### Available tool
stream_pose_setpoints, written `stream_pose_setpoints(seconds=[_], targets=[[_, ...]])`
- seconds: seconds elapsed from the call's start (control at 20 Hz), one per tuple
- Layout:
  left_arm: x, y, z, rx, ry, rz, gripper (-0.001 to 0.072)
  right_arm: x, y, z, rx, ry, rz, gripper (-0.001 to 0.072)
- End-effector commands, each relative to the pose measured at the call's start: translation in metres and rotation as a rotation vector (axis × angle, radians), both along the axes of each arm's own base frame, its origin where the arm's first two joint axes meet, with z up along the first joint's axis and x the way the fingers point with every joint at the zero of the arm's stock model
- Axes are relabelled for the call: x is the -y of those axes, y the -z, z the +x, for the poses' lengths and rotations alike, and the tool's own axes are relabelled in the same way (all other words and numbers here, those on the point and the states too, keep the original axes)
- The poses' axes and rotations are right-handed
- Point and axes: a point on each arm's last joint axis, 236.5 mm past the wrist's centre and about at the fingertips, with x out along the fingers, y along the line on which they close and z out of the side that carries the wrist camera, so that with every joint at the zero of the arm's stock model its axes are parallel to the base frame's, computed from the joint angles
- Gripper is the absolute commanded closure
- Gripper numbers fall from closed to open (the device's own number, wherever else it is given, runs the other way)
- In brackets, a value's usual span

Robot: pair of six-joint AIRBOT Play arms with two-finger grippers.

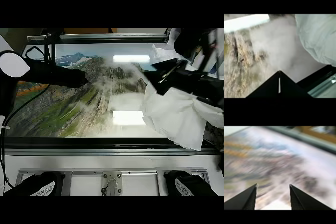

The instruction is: Fold the clothes and pants, and hang the long-sleeved shirts on hangers.

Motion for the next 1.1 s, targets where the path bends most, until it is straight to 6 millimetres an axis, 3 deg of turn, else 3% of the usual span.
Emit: stream_pose_setpoints(seconds=[0.0, 0.2, 0.25, 0.35, 0.4, 1.05], targets=[[0.005, 0.032, -0.014, -0.075, 0.013, 0.010, 0.0693, -0.090, 0.061, -0.042, -0.113, -0.259, -0.091, 0.0281], [0.003, 0.047, -0.016, -0.106, 0.007, 0.017, 0.0693, -0.120, 0.088, -0.056, -0.173, -0.342, -0.112, 0.0293], [0.003, 0.049, -0.017, -0.112, 0.007, 0.019, 0.0693, -0.122, 0.091, -0.057, -0.179, -0.348, -0.114, 0.0382], [0.003, 0.050, -0.017, -0.112, 0.007, 0.020, 0.0693, -0.123, 0.092, -0.057, -0.181, -0.350, -0.115, 0.0648], [0.003, 0.050, -0.017, -0.113, 0.008, 0.021, 0.0693, -0.123, 0.092, -0.057, -0.181, -0.350, -0.115, 0.0698], [0.003, 0.050, -0.017, -0.112, 0.007, 0.020, 0.0693, -0.123, 0.093, -0.057, -0.183, -0.350, -0.116, 0.0698]])
